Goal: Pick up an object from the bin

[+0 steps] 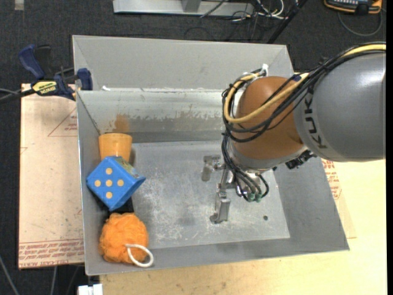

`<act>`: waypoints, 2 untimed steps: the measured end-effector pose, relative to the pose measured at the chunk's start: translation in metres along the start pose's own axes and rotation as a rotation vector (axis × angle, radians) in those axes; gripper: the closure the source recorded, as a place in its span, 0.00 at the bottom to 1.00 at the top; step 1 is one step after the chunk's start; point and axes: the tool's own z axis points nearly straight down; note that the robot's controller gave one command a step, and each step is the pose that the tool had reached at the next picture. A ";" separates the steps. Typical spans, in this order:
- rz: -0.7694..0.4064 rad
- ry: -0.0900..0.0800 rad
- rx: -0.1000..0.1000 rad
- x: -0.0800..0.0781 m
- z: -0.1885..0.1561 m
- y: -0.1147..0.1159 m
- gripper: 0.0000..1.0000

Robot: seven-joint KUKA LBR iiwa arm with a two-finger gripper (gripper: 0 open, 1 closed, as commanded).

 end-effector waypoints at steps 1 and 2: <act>0.001 -0.007 0.000 -0.002 -0.004 0.000 0.00; -0.054 -0.005 0.001 -0.049 -0.006 0.048 0.00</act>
Offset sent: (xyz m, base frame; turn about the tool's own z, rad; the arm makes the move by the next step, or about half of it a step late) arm 0.0764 0.0798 0.0054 -0.0901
